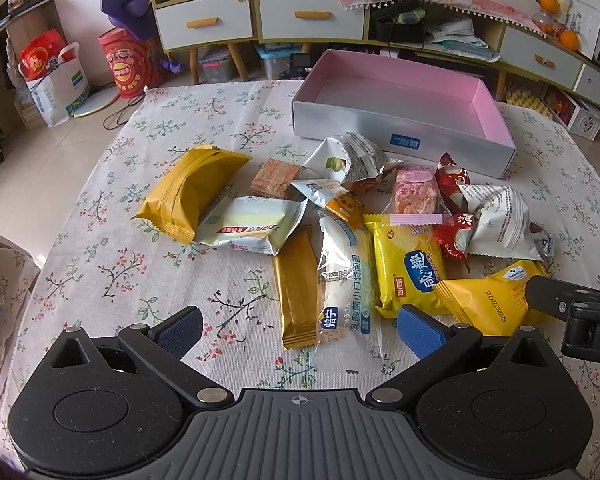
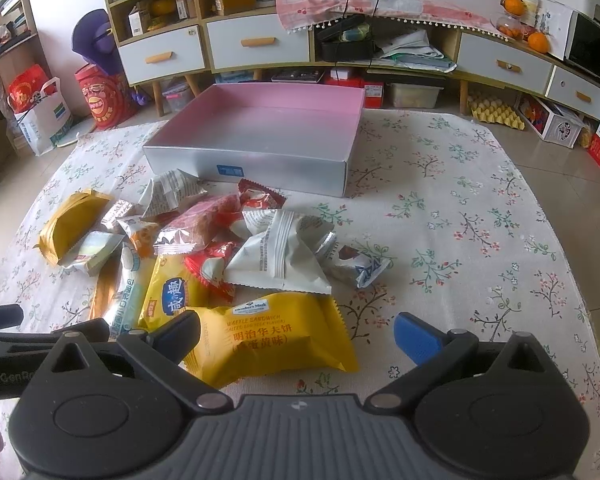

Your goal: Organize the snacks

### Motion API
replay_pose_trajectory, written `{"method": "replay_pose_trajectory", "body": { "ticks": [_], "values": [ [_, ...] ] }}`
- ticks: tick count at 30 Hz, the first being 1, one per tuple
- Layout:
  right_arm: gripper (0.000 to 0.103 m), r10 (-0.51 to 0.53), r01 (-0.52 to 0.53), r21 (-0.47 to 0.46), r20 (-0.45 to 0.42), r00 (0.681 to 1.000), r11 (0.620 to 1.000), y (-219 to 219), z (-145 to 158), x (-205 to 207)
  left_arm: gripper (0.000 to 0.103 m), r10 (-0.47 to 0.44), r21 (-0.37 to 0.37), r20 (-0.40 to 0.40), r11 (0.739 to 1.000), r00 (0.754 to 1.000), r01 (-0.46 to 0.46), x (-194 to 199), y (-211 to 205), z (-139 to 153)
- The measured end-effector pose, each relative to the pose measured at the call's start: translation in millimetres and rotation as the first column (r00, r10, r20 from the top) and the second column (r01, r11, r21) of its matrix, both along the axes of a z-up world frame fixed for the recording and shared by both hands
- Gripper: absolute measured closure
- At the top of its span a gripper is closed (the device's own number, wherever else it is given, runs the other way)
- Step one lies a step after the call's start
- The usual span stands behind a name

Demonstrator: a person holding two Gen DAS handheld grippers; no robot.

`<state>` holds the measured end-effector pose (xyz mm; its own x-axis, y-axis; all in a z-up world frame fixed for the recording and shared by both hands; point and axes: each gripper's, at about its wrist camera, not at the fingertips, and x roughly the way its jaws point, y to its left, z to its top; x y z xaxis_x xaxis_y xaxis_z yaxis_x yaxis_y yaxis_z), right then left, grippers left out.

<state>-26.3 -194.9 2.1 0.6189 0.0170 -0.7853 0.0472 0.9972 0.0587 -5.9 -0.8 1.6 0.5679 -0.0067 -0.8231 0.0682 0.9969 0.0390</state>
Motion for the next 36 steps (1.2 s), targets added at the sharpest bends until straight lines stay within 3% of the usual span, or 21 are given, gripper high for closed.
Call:
{"method": "replay_pose_trajectory", "body": {
  "ticks": [36],
  "values": [
    [0.013,0.0,0.0,-0.001,0.001,1.0,1.0,-0.1,0.3,-0.4,0.0,0.001,-0.006,-0.001,1.0,1.0,-0.001,0.4,0.4,-0.5]
  ]
}}
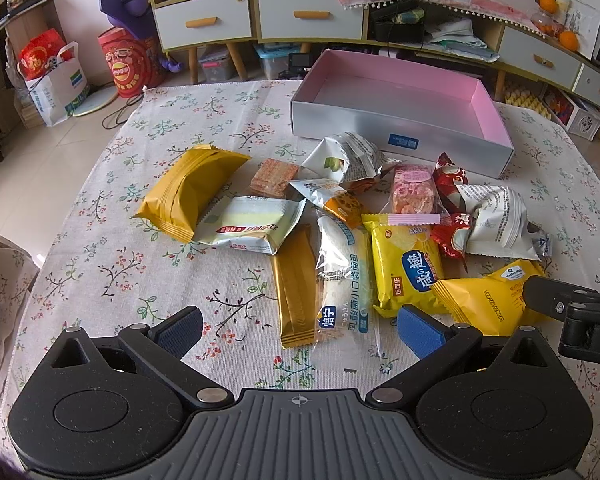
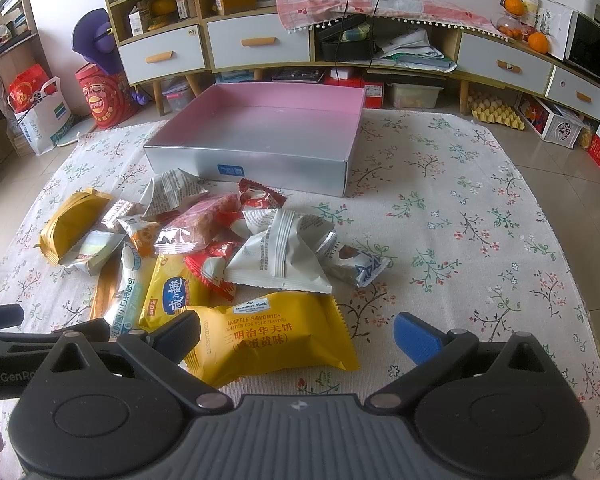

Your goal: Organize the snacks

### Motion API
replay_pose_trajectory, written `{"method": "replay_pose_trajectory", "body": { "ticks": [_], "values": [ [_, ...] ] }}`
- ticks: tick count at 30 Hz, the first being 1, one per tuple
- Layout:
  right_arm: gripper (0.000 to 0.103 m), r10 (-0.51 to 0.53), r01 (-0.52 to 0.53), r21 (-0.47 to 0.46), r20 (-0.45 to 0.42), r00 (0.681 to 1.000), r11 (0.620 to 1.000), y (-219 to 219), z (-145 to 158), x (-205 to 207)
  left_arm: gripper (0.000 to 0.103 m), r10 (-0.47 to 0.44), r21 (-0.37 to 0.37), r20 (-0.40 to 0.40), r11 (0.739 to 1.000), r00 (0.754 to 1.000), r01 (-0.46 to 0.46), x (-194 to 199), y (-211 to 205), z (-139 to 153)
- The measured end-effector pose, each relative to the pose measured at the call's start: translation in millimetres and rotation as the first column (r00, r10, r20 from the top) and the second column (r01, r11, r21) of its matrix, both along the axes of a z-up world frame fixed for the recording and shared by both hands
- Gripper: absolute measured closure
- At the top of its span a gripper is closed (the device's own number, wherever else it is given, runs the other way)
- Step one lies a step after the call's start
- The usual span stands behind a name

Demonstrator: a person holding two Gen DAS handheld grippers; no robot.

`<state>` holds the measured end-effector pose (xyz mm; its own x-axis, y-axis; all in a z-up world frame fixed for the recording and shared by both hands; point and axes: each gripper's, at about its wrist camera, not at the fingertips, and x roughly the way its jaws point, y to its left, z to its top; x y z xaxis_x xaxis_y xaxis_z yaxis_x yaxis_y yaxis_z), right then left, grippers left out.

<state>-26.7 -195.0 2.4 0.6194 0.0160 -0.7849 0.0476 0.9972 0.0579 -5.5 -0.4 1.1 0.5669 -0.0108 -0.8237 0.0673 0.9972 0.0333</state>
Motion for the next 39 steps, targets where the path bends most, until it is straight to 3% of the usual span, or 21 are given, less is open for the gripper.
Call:
{"method": "replay_pose_trajectory", "body": {
  "ticks": [21,26,30,34,39],
  "values": [
    [0.013,-0.001,0.001,-0.004,-0.005,1.0,1.0,1,-1,0,0.0,-0.007,-0.001,-0.001,1.0,1.0,0.007,0,0,0],
    [0.013,0.044,-0.044,0.026,-0.003,0.999,0.999,-1,4,4,0.0,-0.088,-0.014,-0.005,0.996,0.996,0.088,5,-2,4],
    [0.013,0.072,-0.072,-0.037,-0.005,0.997,0.997,2,12,15,0.0,-0.129,-0.07,-0.051,0.99,0.99,0.125,20,-1,4],
    [0.013,0.1,-0.1,0.001,-0.03,0.995,0.995,-2,23,29,0.0,-0.165,-0.091,-0.084,0.983,0.983,0.158,38,2,7],
    [0.016,0.117,-0.117,0.002,-0.018,0.993,0.993,-5,34,50,0.0,-0.152,-0.085,0.002,0.985,0.988,0.152,63,11,12]
  ]
}}
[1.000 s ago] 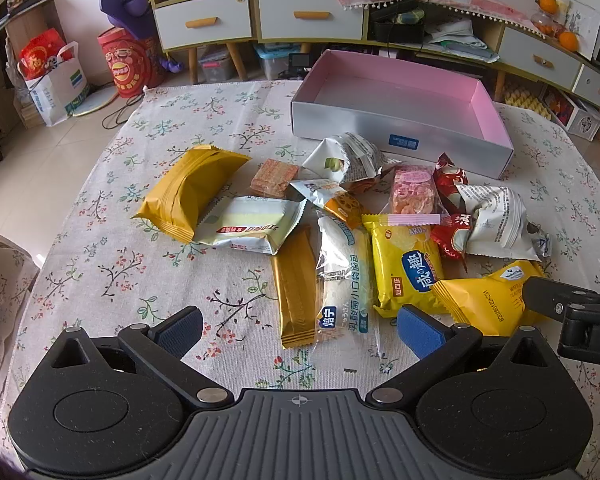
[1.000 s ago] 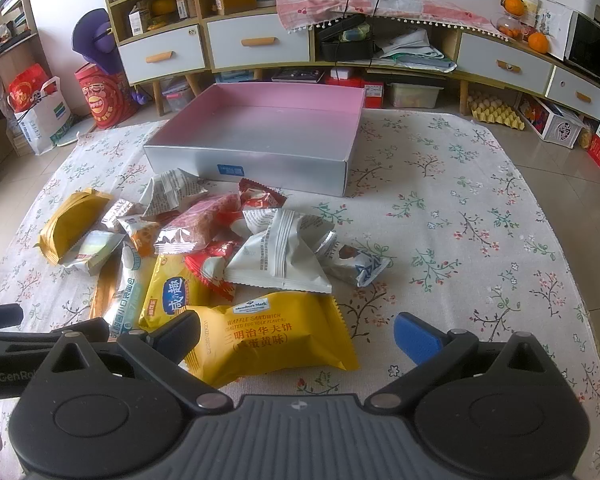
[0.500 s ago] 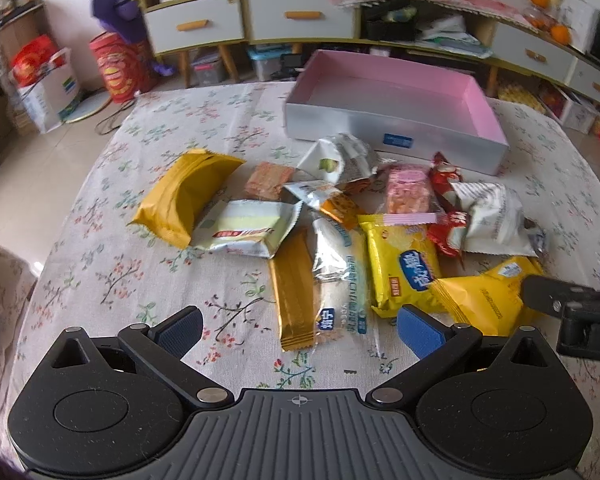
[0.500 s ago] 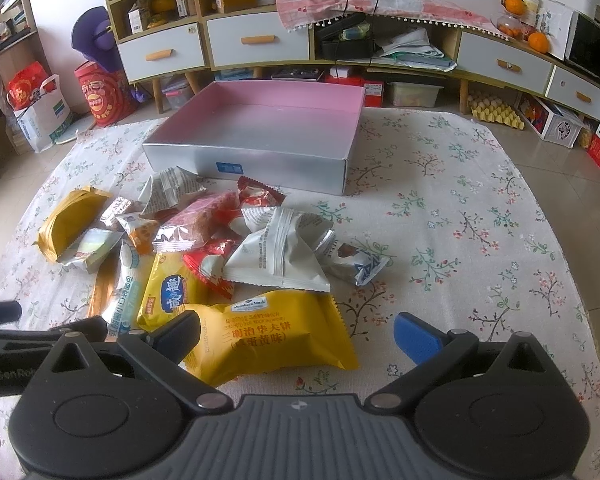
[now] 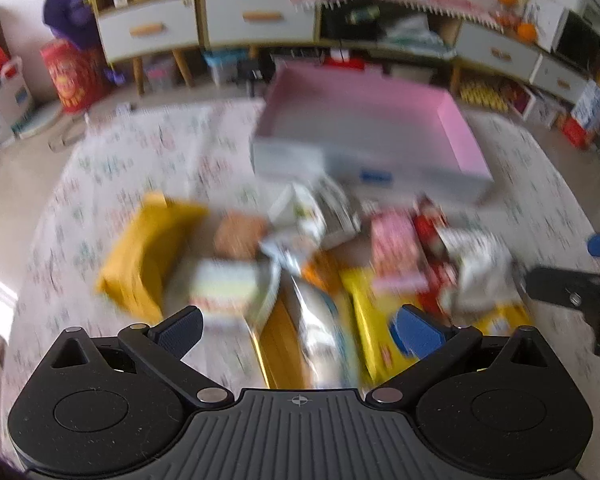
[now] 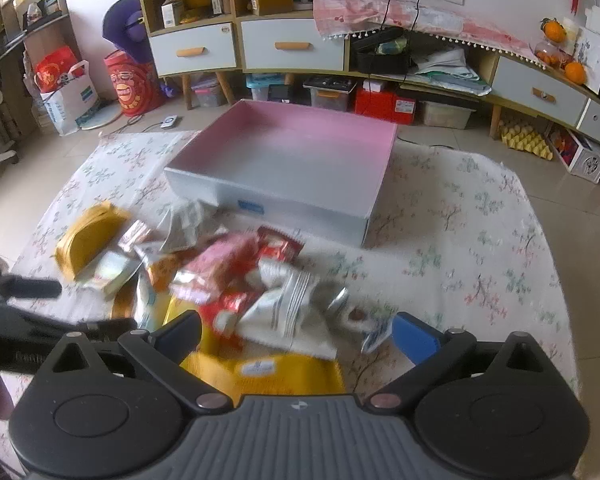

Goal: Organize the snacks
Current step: 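Grasp a white crinkled snack bag with the left tool while the right tool grasps another white bag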

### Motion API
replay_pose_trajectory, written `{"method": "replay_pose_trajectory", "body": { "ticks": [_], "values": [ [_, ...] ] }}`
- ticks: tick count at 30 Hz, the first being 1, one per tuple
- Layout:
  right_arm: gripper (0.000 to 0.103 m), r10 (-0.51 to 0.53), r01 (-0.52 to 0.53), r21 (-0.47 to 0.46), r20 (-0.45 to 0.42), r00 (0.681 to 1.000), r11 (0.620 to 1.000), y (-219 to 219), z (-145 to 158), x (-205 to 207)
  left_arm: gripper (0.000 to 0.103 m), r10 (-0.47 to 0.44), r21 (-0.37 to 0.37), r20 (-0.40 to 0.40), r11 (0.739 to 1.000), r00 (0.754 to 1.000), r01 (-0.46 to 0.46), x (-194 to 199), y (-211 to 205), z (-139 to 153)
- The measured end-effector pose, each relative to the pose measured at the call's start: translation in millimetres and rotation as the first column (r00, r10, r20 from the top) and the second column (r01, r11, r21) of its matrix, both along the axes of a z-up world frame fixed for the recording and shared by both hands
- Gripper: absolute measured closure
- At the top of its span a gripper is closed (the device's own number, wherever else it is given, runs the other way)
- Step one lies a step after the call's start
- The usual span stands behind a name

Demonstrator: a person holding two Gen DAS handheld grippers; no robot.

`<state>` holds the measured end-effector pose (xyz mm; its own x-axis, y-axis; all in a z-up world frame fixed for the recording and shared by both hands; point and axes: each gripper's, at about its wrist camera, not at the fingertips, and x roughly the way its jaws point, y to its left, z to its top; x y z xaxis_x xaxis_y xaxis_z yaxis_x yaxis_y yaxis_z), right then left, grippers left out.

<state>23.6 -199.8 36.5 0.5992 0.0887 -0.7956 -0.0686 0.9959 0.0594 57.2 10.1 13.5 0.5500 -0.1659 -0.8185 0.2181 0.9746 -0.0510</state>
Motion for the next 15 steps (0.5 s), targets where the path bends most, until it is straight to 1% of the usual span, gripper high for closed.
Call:
{"method": "replay_pose_trajectory", "body": {
  "ticks": [2,4,5,6,8,11,15],
  "values": [
    [0.017,-0.008,0.009,0.053,-0.009,1.0,0.999,-5,-4,8,0.0,0.006,-0.036,0.023,0.999,1.0,-0.005,7,6,-5],
    [0.019,-0.041,0.043,0.115,-0.023,0.999,0.992,-15,-15,13,0.001,0.018,-0.103,-0.001,0.994,1.0,-0.018,15,13,-13],
    [0.021,-0.05,0.055,0.14,-0.039,0.998,0.989,-18,-21,15,0.001,0.017,-0.13,-0.007,0.991,1.0,-0.017,20,15,-16],
    [0.025,-0.051,0.063,0.17,-0.072,0.996,0.984,-22,-30,18,0.001,0.006,-0.148,0.008,0.989,1.0,-0.005,23,15,-17],
    [0.033,-0.051,0.073,0.207,-0.11,0.993,0.976,-29,-42,24,0.001,-0.034,-0.158,0.059,0.986,0.998,0.043,28,10,-18],
    [0.035,-0.077,0.111,0.257,-0.139,0.987,0.96,-38,-52,32,0.002,-0.097,-0.158,0.126,0.98,0.987,0.117,37,4,-23],
    [0.042,-0.079,0.132,0.334,-0.167,0.983,0.933,-47,-57,38,0.002,-0.126,-0.164,0.167,0.975,0.978,0.153,48,-1,-27]
  ]
}}
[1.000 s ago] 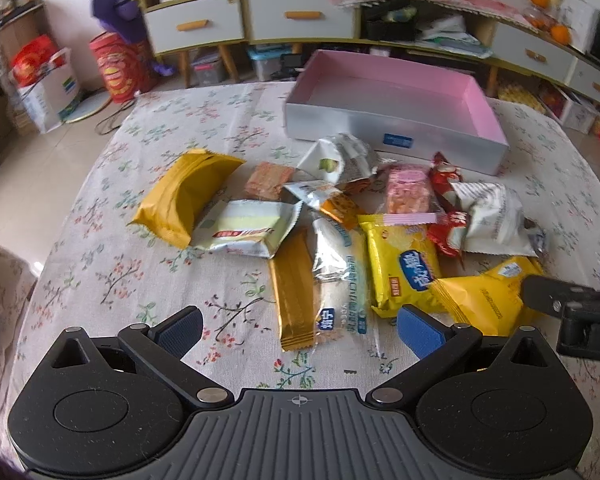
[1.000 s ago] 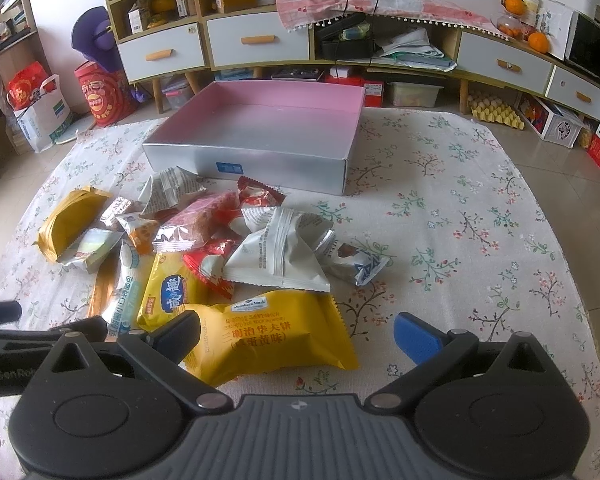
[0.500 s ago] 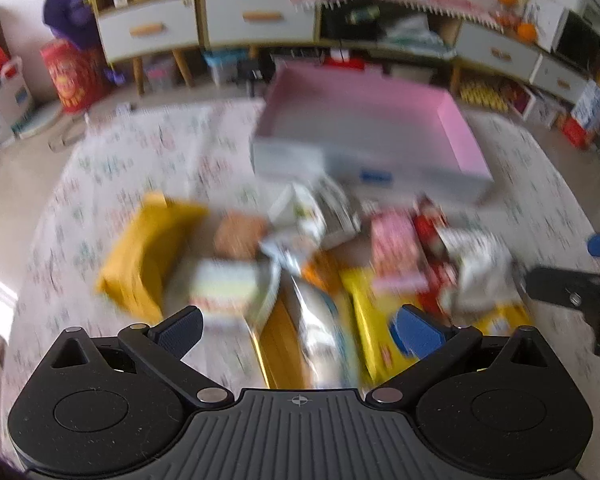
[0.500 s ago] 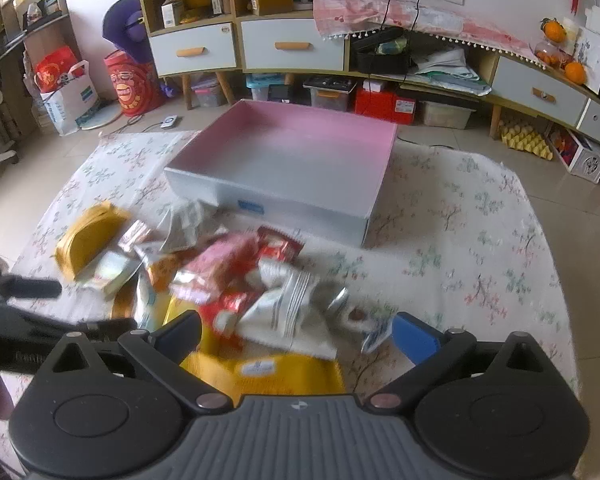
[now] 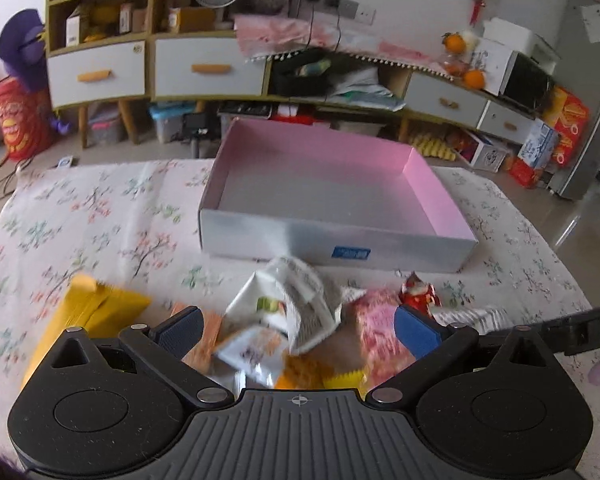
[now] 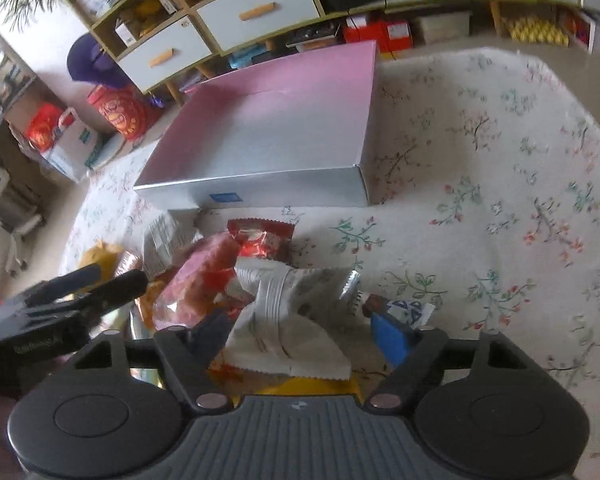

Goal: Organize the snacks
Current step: 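Grasp a white crinkled snack bag with the left tool while the right tool grasps another white bag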

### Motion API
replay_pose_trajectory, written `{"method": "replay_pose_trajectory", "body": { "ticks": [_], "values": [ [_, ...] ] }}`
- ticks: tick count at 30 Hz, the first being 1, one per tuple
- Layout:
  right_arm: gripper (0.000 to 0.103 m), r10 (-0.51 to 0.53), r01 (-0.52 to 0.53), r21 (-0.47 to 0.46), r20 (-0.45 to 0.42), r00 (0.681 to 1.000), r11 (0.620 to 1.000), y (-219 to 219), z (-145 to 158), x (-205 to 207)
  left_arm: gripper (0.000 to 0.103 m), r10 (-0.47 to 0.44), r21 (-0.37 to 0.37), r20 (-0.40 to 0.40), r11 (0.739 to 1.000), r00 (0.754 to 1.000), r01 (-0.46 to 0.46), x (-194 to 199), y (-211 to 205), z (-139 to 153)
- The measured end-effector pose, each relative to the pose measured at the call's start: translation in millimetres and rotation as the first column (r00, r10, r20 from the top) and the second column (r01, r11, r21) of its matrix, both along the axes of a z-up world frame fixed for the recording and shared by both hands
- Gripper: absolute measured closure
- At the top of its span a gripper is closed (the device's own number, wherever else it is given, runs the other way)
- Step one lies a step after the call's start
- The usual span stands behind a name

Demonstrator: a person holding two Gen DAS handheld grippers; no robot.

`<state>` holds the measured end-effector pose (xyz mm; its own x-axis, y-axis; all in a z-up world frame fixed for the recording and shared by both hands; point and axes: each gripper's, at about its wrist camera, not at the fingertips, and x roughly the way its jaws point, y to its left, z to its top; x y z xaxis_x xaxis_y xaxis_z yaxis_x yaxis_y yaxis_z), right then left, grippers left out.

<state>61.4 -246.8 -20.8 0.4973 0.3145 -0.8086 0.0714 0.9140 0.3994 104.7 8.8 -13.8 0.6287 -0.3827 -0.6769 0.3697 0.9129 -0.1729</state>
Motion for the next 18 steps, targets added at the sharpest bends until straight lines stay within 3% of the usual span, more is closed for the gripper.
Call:
{"method": "replay_pose_trajectory", "body": {
  "ticks": [4,10,15,18],
  "values": [
    [0.046,0.004,-0.002,0.056,-0.025,1.0,0.998,-4,-7,6,0.005,-0.028,-0.006,0.035,1.0,0.999,0.028,15,-4,-8],
    [0.052,0.004,0.002,0.117,-0.055,0.998,0.993,-9,-19,13,0.014,-0.043,-0.009,0.022,0.999,0.999,0.043,29,-1,-22],
    [0.065,0.003,0.004,0.129,-0.058,0.998,0.992,-13,-20,16,0.019,-0.064,-0.02,-0.003,0.998,0.998,0.064,31,-2,-29],
    [0.068,-0.001,0.008,0.125,-0.057,0.998,0.992,-14,-19,15,0.02,-0.072,-0.02,-0.002,0.997,0.997,0.072,32,-2,-30]
  ]
}}
